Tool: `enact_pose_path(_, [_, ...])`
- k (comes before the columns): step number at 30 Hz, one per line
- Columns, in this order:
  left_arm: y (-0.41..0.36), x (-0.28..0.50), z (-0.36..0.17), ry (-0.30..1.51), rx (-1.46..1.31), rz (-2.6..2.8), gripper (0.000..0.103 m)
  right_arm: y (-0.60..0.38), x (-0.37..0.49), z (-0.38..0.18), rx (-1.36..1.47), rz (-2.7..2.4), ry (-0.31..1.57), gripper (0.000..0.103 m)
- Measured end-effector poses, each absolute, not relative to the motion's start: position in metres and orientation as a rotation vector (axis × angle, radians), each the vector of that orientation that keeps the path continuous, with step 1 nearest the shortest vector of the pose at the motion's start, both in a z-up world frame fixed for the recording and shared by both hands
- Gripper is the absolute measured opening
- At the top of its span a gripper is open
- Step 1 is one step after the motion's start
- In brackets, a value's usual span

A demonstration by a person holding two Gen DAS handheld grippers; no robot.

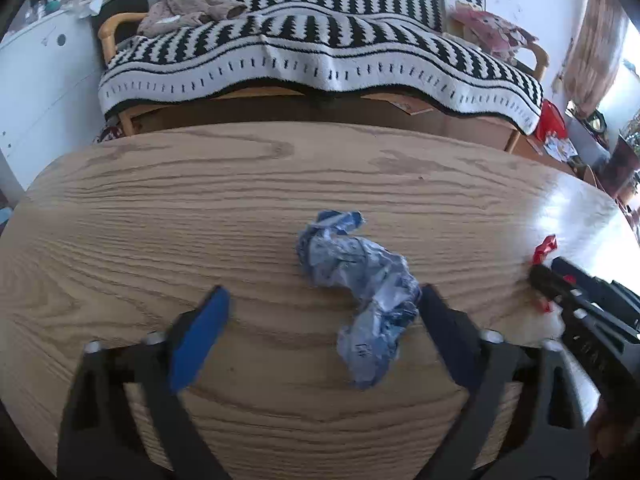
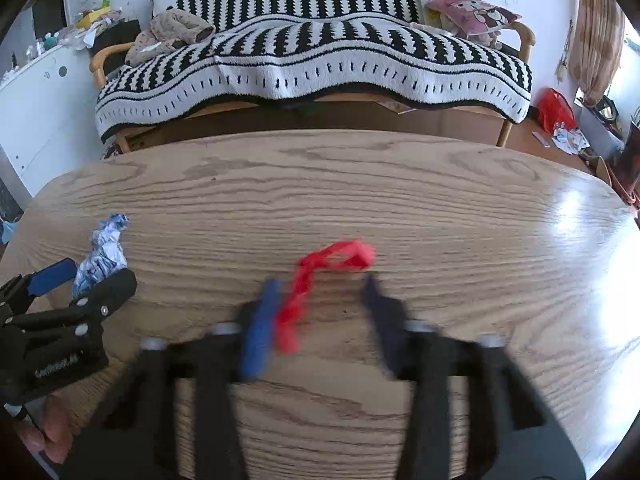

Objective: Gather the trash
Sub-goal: 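Grasp the crumpled blue wrapper with the left tool while the right tool grasps the red ribbon, then carry both items over the bin and open both tools to drop them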

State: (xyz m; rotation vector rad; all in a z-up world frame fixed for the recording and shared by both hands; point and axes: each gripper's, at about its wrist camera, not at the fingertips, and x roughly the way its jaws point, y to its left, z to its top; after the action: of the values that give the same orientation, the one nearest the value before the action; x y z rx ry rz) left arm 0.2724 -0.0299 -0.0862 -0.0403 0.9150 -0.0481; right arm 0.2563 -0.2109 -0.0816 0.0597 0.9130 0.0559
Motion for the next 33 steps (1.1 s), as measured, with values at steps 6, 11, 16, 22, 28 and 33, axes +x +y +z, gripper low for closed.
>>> enact_pose_path(6, [-0.026, 0.260, -0.081, 0.906, -0.016, -0.076, 0.025, -0.214, 0.237, -0.072, 0.093, 0.068, 0.933, 0.010])
enact_pose_path(11, [-0.030, 0.226, -0.058, 0.885, 0.086, -0.096, 0.025, -0.208, 0.191, -0.037, 0.037, 0.103, 0.895, 0.010])
enact_pose_path(16, [-0.016, 0.152, -0.027, 0.864, 0.105, -0.145, 0.025, -0.202, 0.120, -0.014, 0.072, 0.157, 0.884, 0.010])
enact_pose_path(22, [0.006, 0.036, -0.010, 0.851, 0.048, -0.191, 0.025, -0.188, 0.018, 0.001, 0.094, 0.236, 0.854, 0.010])
enact_pose_path(28, [0.007, -0.072, -0.037, 0.886, 0.013, -0.222, 0.025, -0.175, -0.077, -0.002, 0.087, 0.294, 0.848, 0.010])
enact_pose_path(33, [-0.003, -0.136, -0.071, 0.964, -0.020, -0.283, 0.025, -0.168, -0.152, -0.022, 0.094, 0.331, 0.877, 0.010])
